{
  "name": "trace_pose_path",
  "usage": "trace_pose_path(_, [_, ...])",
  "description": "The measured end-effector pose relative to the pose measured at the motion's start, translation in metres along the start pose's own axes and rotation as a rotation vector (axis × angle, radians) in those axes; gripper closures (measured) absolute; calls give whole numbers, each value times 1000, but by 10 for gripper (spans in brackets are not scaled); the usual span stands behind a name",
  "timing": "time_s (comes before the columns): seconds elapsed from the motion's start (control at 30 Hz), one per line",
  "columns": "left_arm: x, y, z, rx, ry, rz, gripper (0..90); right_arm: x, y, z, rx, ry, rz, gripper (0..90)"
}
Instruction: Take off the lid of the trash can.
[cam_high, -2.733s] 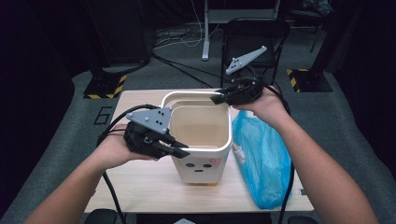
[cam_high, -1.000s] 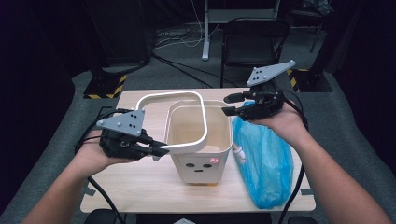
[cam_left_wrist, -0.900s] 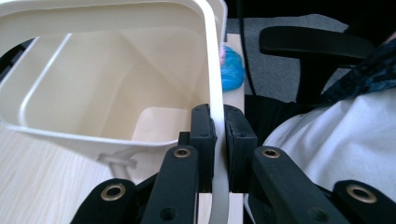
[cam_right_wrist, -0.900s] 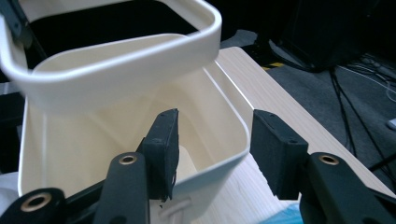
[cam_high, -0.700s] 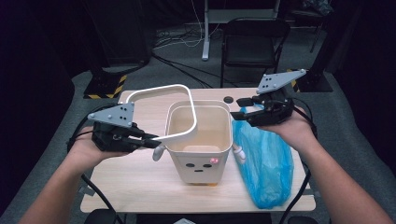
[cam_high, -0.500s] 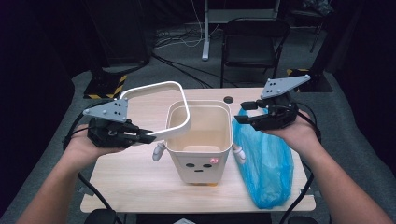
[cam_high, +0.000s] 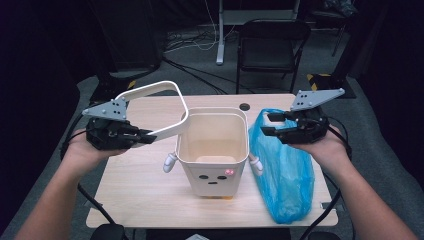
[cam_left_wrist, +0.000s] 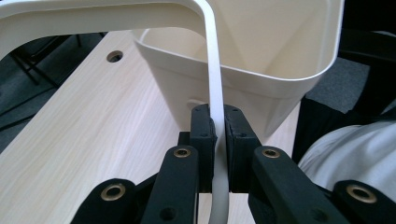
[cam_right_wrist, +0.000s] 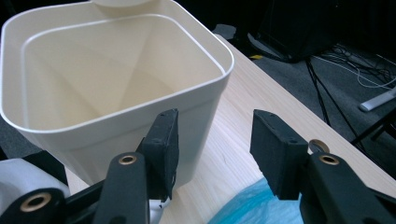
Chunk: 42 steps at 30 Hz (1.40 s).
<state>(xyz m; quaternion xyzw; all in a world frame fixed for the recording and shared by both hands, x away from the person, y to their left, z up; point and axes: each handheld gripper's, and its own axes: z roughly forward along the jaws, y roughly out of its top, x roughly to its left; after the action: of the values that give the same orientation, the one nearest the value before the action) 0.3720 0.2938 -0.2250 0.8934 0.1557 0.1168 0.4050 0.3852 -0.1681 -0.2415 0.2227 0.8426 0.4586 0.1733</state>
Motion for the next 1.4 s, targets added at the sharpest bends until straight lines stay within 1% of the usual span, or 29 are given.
trace_pose_path(0.17, [7,-2,-3,-1,30,-17,836,-3,-9,-4,1,-25,12,509])
trace_pose_path(0.37, [14,-9,-4,-5,60,-41,836,-7,-19,-8,-2,-48,25,510])
trace_pose_path(0.43, [17,-12,-4,-14,63,-49,836,-9,-22,-8,-5,-58,26,509])
trace_pose_path(0.67, [23,-22,1,11,89,-65,836,-11,-31,-4,-16,-72,37,506])
trace_pose_path(0.8, [27,-33,7,18,95,-84,836,-12,-38,0,-6,-85,43,504])
trace_pose_path(0.93, [31,-46,13,17,98,-104,836,-12,-49,3,3,-107,48,501])
trace_pose_path(1.07, [33,-59,21,15,91,-125,835,-13,-59,6,6,-117,64,498])
trace_pose_path(1.17, [34,-69,27,3,84,-145,835,-15,-66,10,22,-127,73,492])
trace_pose_path(1.27, [35,-78,33,6,78,-157,835,-15,-73,15,40,-136,76,491])
trace_pose_path(1.33, [35,-83,36,10,75,-169,834,-15,-77,18,42,-131,86,493])
trace_pose_path(1.4, [36,-88,38,6,72,-177,834,-14,-81,22,50,-134,86,494])
